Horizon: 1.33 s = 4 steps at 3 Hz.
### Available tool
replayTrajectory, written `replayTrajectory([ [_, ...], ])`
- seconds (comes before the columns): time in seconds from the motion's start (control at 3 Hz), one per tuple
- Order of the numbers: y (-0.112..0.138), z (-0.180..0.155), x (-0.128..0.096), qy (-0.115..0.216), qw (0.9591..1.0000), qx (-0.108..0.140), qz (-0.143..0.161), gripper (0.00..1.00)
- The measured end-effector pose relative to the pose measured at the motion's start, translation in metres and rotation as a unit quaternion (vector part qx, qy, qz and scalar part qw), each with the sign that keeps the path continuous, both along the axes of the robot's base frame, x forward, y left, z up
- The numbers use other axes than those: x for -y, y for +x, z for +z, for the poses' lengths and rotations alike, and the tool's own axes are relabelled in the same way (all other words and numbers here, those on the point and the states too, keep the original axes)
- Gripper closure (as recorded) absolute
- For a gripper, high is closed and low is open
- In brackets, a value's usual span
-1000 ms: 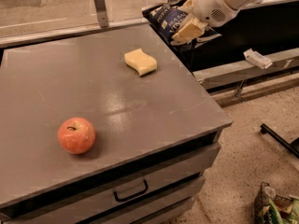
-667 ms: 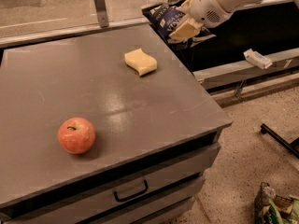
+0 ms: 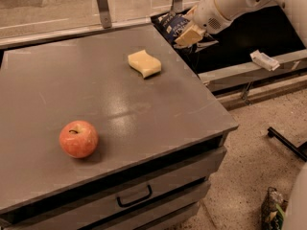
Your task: Move blue chip bag near sponge
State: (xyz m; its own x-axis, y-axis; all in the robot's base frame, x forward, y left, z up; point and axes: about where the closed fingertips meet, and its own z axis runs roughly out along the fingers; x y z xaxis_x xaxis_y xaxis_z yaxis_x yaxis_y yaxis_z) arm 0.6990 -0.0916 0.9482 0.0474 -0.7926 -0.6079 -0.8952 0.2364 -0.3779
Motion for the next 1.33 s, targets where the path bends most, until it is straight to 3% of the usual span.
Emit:
replayTrajectory([
  [0.33,0.012,-0.020,-0.006,-0.014,0.9997,-0.018,-0.004,0.83],
  [1.0,0.025,-0.052,-0.038,-0.016,0.9988,-0.045,0.009,0.36],
  [1.33,0.025,-0.055,-0.040,-0.017,0.9987,-0.047,0.011,0.12],
])
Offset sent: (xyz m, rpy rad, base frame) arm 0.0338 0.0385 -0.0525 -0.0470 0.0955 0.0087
